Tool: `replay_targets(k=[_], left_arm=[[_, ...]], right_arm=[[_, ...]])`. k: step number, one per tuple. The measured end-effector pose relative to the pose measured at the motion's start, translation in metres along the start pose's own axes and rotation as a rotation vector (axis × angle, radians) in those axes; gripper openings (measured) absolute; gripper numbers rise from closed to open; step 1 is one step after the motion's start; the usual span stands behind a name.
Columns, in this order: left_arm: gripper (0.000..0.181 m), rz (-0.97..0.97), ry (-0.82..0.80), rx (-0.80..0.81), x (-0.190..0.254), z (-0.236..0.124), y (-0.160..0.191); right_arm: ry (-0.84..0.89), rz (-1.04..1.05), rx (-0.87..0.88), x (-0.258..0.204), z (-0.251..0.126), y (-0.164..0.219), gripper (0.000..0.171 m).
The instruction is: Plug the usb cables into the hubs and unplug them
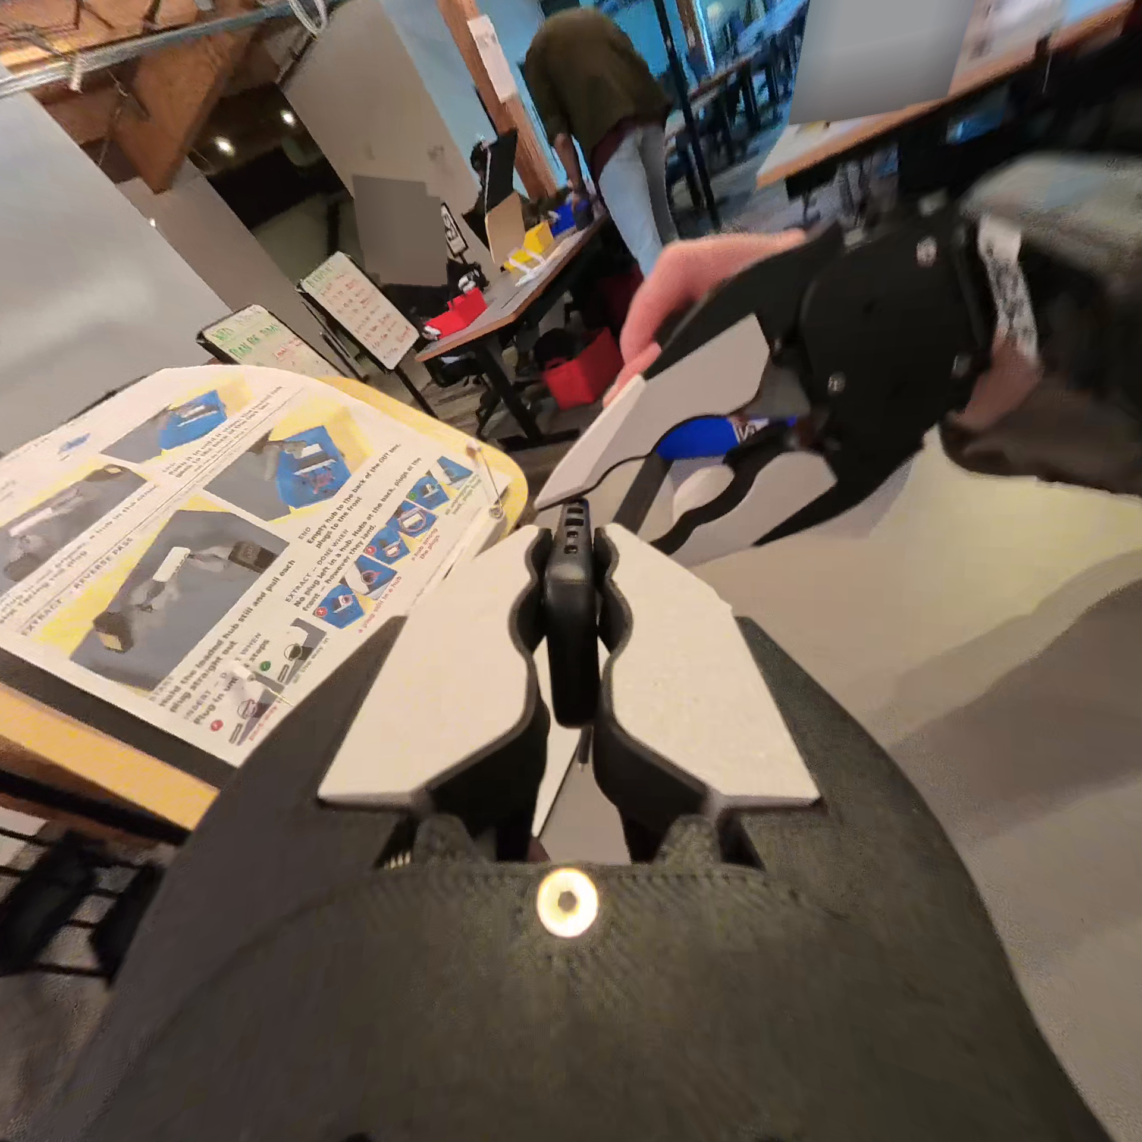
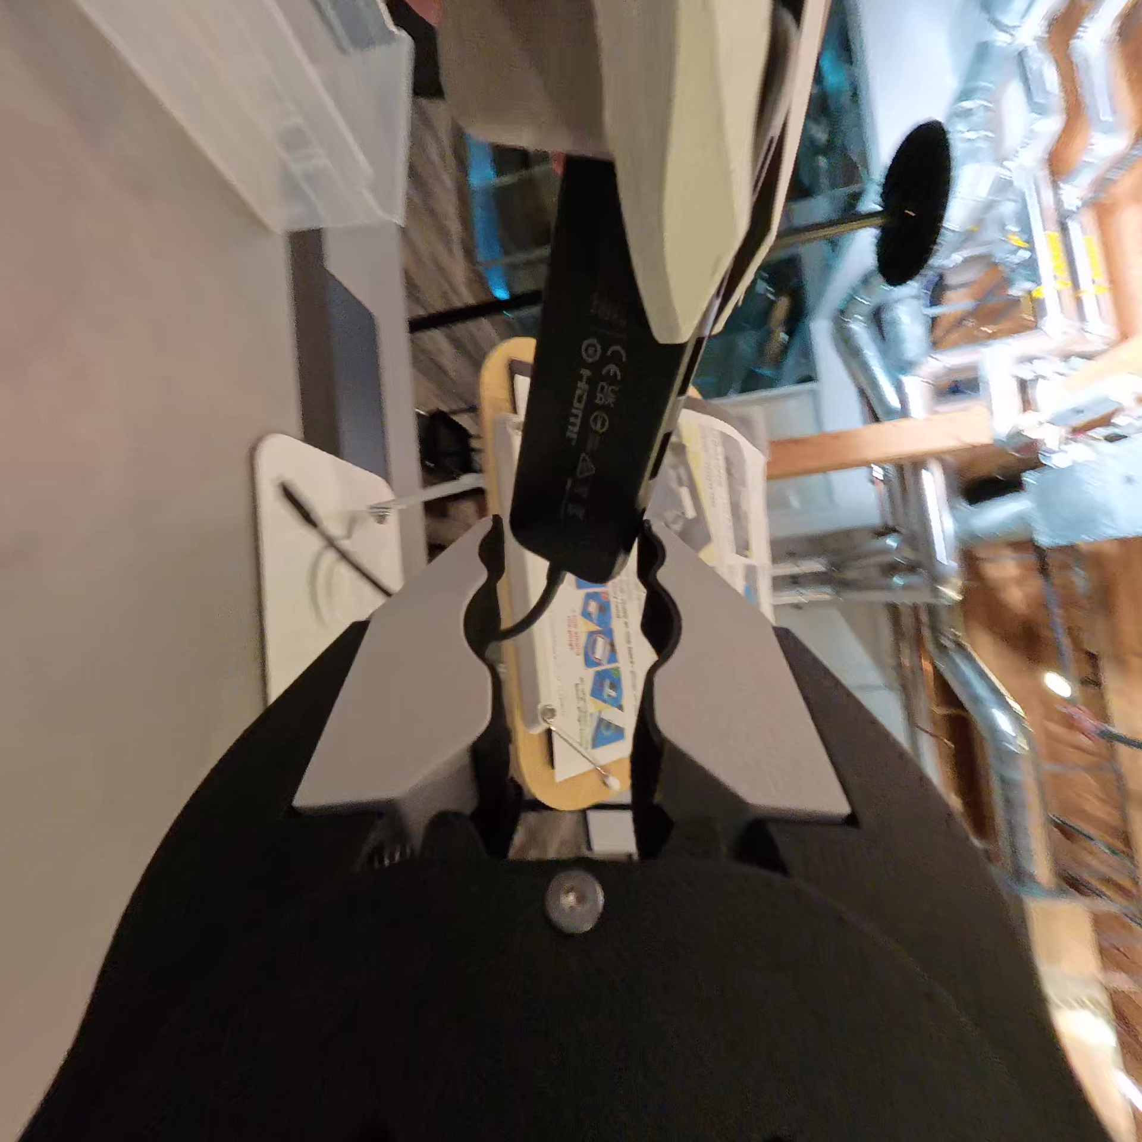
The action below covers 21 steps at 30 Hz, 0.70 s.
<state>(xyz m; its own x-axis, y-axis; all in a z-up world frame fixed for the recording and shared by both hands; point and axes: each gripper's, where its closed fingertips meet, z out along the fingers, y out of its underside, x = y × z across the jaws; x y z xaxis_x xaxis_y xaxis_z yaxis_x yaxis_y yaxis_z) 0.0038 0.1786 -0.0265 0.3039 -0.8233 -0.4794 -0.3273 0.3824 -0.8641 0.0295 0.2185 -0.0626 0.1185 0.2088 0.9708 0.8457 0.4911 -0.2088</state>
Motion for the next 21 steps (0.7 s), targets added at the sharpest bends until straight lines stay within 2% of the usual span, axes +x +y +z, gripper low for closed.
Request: replay_targets(k=[6, 9, 11, 16, 21], left_arm=[[0.014, 0.251, 0.094, 0.019, 0.036, -0.002, -0.01], [0.013, 0.316, 0.114, 0.029, 0.048, -0.002, -0.013], [0.013, 0.341, 0.125, 0.005, 0.05, -0.002, -0.009], [0.02, 0.334, 0.088, -0.112, 0.036, 0.0, 0.014], [0.026, 0.284, 0.056, -0.121, 0.015, -0.02, 0.017]], right_arm=[[-0.224, 0.185, 0.139, -0.011, -0.023, -0.016, 0.04], [-0.286, 0.225, 0.215, -0.02, -0.026, -0.028, 0.02], [-0.317, 0.229, 0.218, -0.026, -0.025, -0.028, 0.014], [-0.323, 0.24, 0.133, -0.034, -0.013, -0.01, 0.009], [-0.394, 0.236, -0.043, -0.069, 0.011, 0.03, 0.009]])
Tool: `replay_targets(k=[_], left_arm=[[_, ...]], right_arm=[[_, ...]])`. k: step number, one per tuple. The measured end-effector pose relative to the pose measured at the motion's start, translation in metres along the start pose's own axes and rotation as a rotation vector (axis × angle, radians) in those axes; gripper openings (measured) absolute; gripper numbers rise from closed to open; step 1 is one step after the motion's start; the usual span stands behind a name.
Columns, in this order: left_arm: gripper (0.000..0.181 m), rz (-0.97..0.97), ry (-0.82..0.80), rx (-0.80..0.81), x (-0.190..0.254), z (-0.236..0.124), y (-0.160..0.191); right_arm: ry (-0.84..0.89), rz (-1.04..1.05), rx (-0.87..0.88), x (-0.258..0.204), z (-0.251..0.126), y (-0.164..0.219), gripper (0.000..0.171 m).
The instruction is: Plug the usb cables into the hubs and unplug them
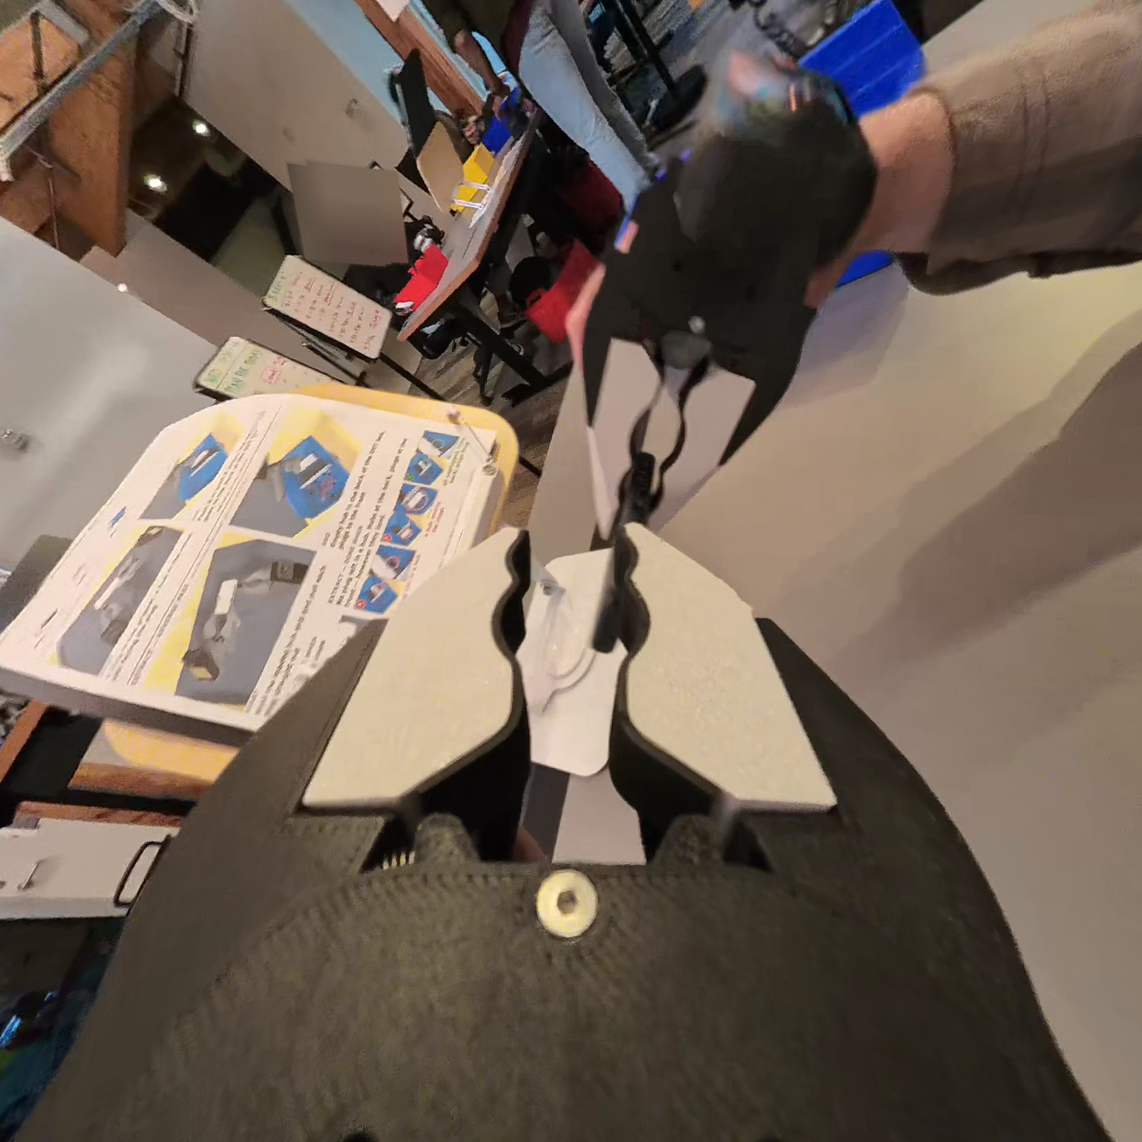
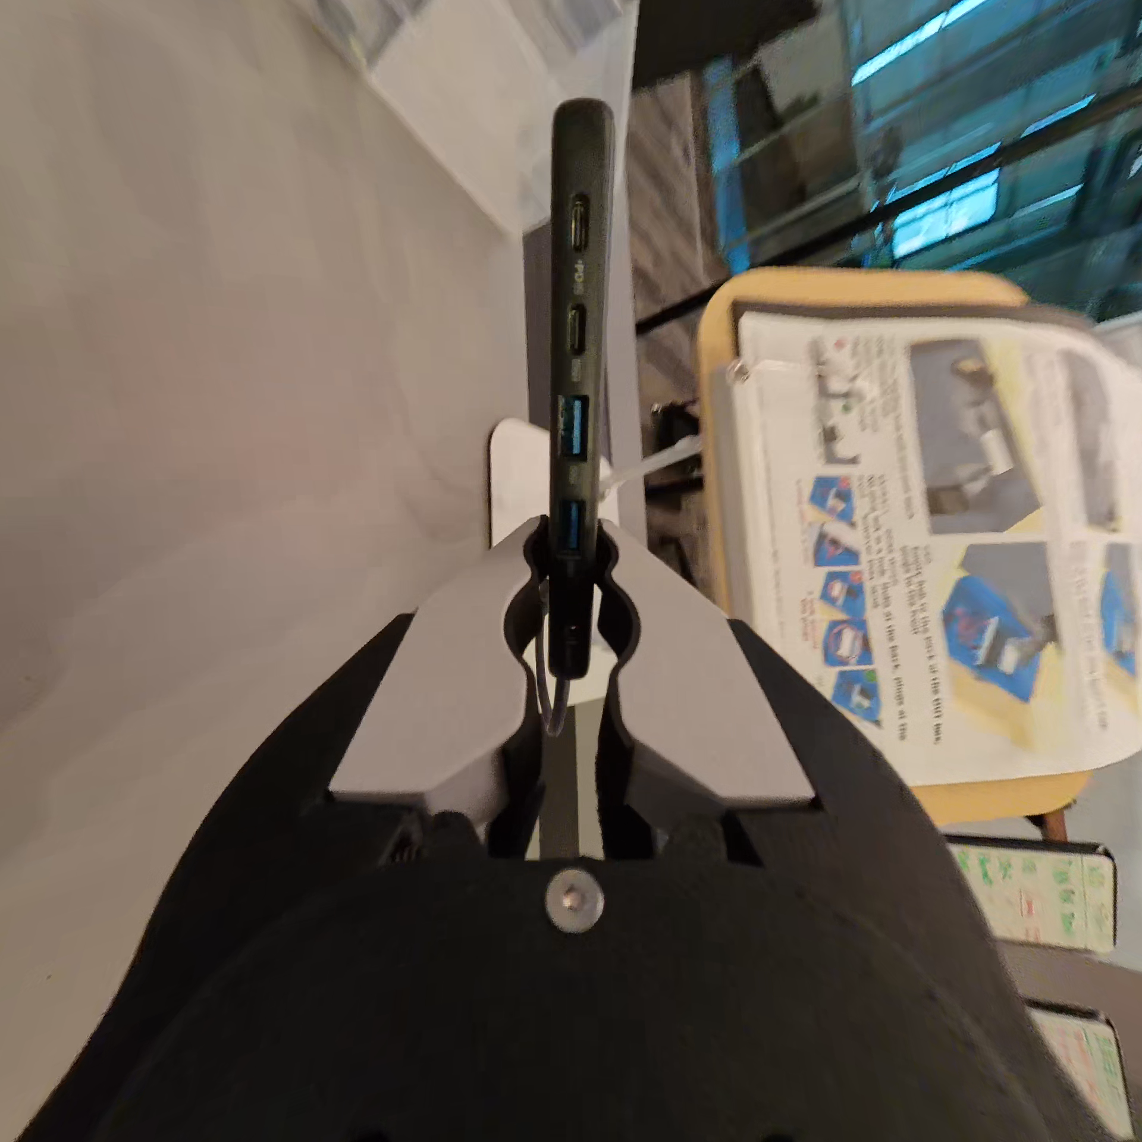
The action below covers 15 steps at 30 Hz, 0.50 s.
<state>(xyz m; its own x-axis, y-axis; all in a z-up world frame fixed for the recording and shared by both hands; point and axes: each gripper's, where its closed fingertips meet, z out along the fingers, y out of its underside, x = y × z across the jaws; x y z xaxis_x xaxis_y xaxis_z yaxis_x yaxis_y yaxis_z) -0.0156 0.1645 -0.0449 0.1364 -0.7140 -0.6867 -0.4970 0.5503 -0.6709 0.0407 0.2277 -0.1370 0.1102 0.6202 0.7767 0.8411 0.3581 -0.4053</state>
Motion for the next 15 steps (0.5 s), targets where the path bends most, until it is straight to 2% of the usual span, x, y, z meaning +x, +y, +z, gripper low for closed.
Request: replay_targets(k=[4, 8, 15], left_arm=[[0.023, -0.014, -0.087, -0.009, -0.021, -0.016, 0.005], [0.022, 0.02, -0.147, -0.083, -0.031, -0.021, 0.018], [0.022, 0.031, -0.159, -0.098, -0.033, -0.023, 0.021]], right_arm=[[-0.067, -0.041, -0.202, -0.027, 0.035, 0.04, 0.009], [-0.119, -0.096, -0.324, -0.053, 0.062, 0.065, 0.009], [-0.212, -0.175, -0.433, -0.093, 0.087, 0.084, 0.009]])
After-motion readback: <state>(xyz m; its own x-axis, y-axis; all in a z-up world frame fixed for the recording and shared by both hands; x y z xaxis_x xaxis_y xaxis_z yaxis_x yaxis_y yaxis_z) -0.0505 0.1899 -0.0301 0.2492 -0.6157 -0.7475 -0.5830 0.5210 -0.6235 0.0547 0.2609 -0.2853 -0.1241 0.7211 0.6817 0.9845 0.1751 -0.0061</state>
